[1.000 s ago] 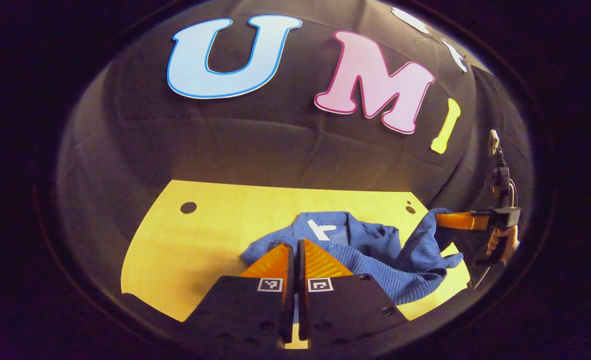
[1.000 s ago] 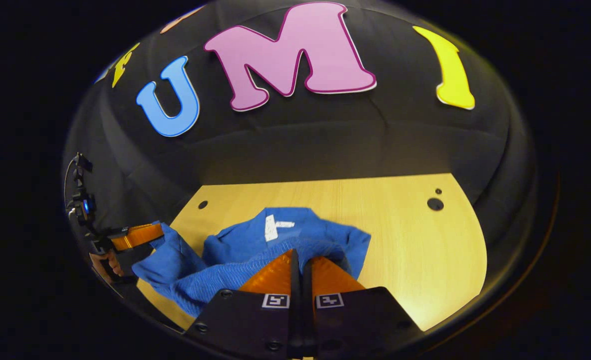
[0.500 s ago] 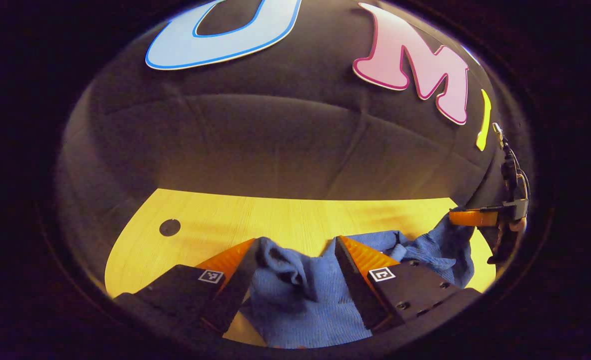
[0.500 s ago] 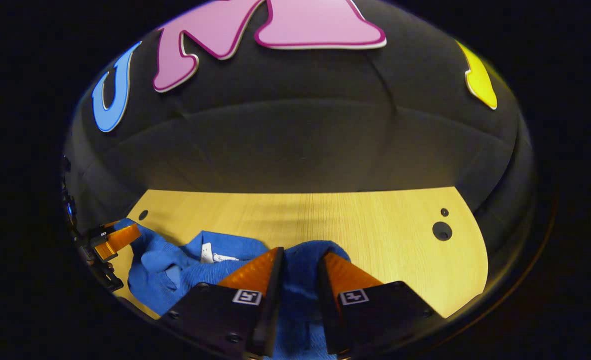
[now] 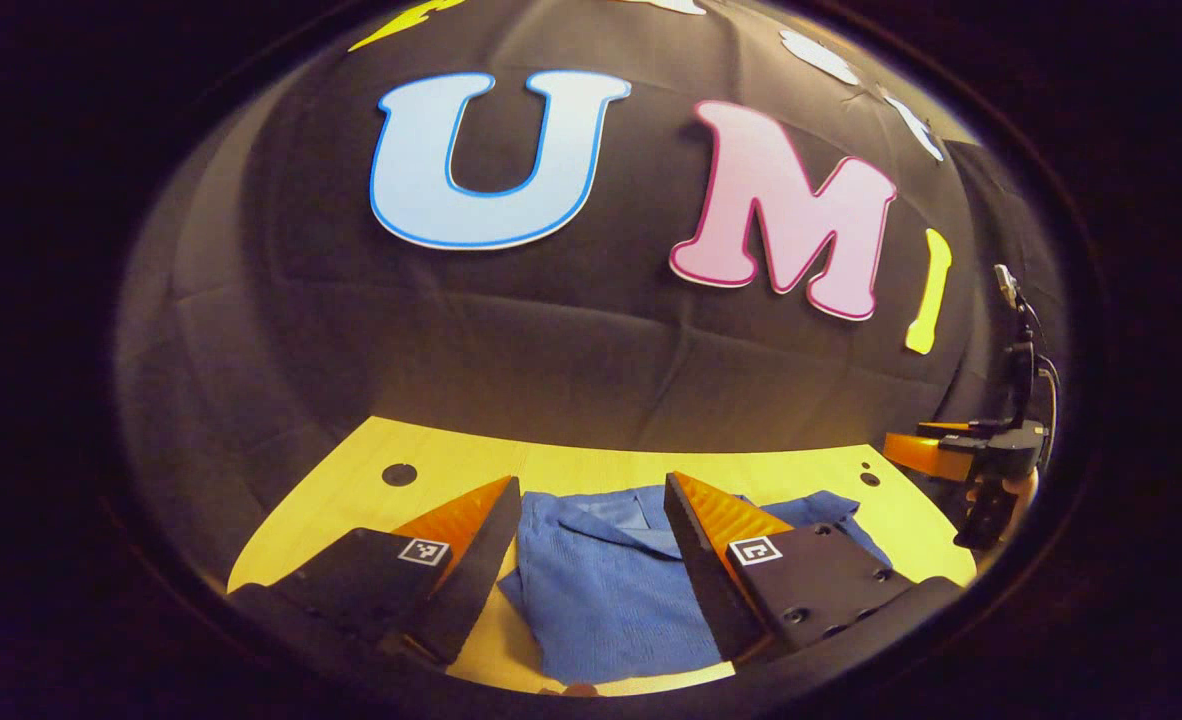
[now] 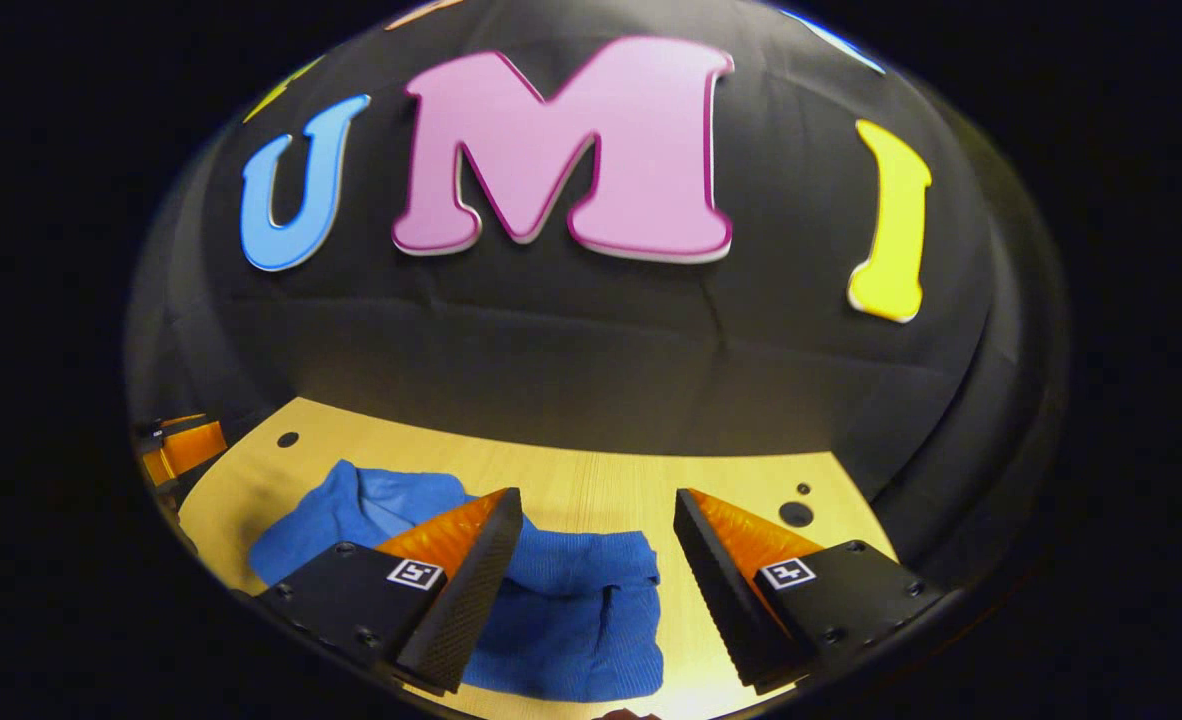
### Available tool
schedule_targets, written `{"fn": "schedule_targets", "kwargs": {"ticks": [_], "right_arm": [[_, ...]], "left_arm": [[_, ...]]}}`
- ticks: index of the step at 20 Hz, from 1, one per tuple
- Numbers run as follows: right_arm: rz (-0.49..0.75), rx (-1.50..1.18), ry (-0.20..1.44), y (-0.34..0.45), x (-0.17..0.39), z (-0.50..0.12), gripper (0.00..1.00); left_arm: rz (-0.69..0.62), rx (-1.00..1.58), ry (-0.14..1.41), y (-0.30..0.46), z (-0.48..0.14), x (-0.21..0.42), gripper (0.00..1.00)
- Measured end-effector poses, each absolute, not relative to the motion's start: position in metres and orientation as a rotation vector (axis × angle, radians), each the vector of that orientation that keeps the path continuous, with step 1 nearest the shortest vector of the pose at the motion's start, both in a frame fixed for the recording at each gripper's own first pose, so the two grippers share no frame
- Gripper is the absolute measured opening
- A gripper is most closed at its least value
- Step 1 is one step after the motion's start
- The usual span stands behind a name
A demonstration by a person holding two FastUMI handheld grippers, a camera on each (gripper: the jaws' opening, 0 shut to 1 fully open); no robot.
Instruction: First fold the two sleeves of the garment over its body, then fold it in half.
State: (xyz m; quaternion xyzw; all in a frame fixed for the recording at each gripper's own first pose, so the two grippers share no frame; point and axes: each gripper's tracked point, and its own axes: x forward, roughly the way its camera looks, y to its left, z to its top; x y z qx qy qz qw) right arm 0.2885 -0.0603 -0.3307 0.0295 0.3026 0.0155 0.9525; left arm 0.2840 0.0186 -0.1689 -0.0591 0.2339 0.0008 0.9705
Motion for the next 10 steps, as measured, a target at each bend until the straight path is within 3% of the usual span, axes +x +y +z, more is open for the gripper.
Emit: {"fn": "schedule_targets", "kwargs": {"ticks": [10], "right_arm": [[0.08, -0.031, 0.238, -0.007, 0.142, -0.132, 0.96]], "left_arm": [[-0.065, -0.073, 0.217, -0.028, -0.051, 0.119, 0.81]]}}
